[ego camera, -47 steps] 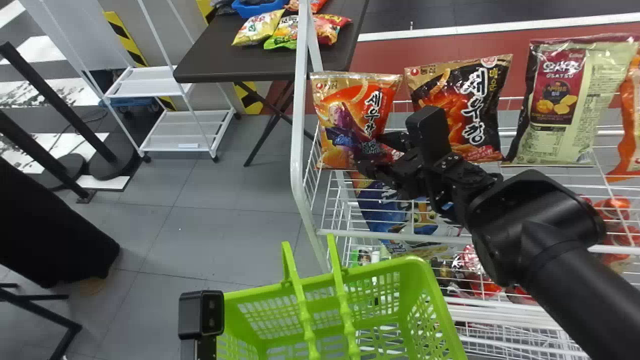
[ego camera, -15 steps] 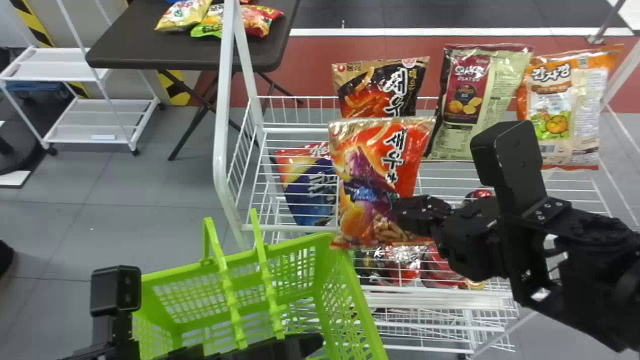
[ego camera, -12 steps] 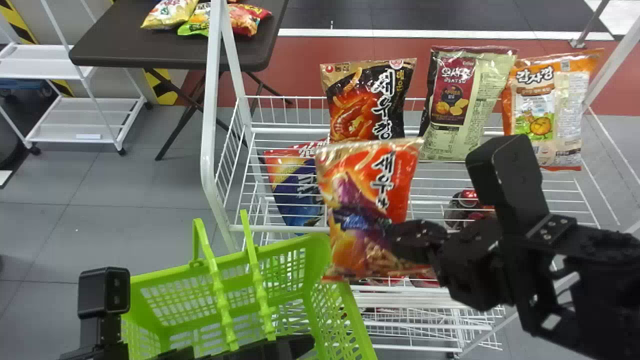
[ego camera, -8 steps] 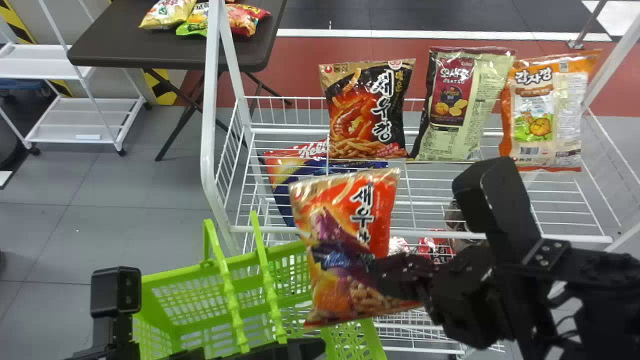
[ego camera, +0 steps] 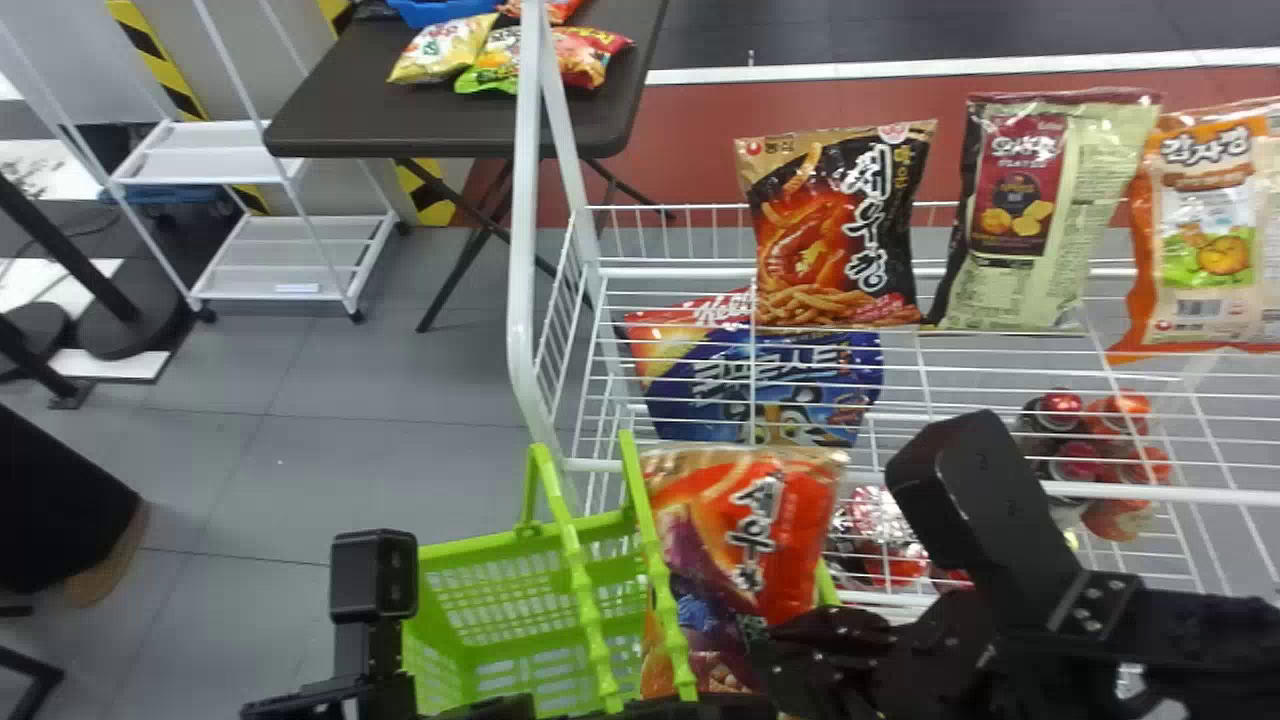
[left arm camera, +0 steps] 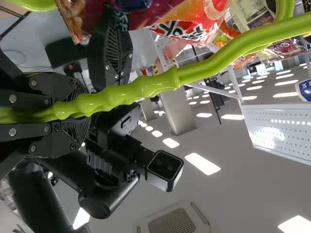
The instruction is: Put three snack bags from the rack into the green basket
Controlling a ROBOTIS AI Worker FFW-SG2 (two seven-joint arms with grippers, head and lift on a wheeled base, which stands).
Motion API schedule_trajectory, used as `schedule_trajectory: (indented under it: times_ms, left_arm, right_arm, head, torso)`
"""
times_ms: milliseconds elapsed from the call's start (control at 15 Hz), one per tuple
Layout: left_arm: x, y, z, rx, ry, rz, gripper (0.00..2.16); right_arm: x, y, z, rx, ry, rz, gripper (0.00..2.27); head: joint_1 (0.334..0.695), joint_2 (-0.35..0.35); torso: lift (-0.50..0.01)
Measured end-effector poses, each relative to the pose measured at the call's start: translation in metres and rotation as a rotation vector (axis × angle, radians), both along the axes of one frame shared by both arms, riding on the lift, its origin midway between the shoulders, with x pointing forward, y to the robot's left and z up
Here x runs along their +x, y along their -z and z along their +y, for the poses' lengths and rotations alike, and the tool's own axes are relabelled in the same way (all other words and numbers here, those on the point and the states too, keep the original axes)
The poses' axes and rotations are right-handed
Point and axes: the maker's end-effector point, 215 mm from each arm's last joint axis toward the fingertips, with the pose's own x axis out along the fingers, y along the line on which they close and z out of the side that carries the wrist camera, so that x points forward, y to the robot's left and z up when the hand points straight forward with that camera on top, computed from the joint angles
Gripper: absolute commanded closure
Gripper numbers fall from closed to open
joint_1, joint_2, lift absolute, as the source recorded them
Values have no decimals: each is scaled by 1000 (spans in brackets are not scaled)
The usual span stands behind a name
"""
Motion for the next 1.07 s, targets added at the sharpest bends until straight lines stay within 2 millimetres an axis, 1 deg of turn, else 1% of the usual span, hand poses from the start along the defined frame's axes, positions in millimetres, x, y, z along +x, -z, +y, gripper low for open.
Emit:
schedule_trajectory:
  times_ms: [133,333,467,533,600,667,800,933,1000,1067]
  left_arm:
    - [0,0,1,-1,-1,1,2148]
    - [0,1,0,0,-1,1,2148]
    - [-1,0,0,-2,0,0,2148]
    - [-1,0,1,-3,-1,0,2148]
    - [-1,0,1,-3,-1,0,2148]
    - [-1,0,1,-3,0,0,2148]
    - [-2,-1,-1,-4,4,0,2148]
    - [-2,-1,-2,-4,7,0,2148]
    - [-3,-1,-3,-3,7,-1,2148]
    - [-3,-2,-3,-3,8,-1,2148]
  right_arm:
    - [-1,0,1,3,-3,3,49]
    - [-2,-5,5,26,-6,9,56]
    - [12,-8,-6,22,32,-6,56]
    - [26,-8,-17,16,72,-22,46]
    - [48,-9,-29,17,124,-52,43]
    - [71,-10,-41,18,175,-86,36]
    - [125,-13,-67,22,292,-183,33]
    - [170,-19,-81,50,362,-273,33]
    - [191,-21,-84,69,385,-317,33]
    - [207,-22,-83,89,397,-351,33]
  head:
    - [695,185]
    - [695,198]
    - [695,182]
    - [695,160]
    - [695,108]
    - [695,77]
    - [695,21]
    - [695,-22]
    - [695,-28]
    - [695,-28]
  torso:
    - [0]
    - [0]
    - [0]
    - [0]
    - [0]
    - [0]
    - [0]
    - [0]
    - [0]
    - [0]
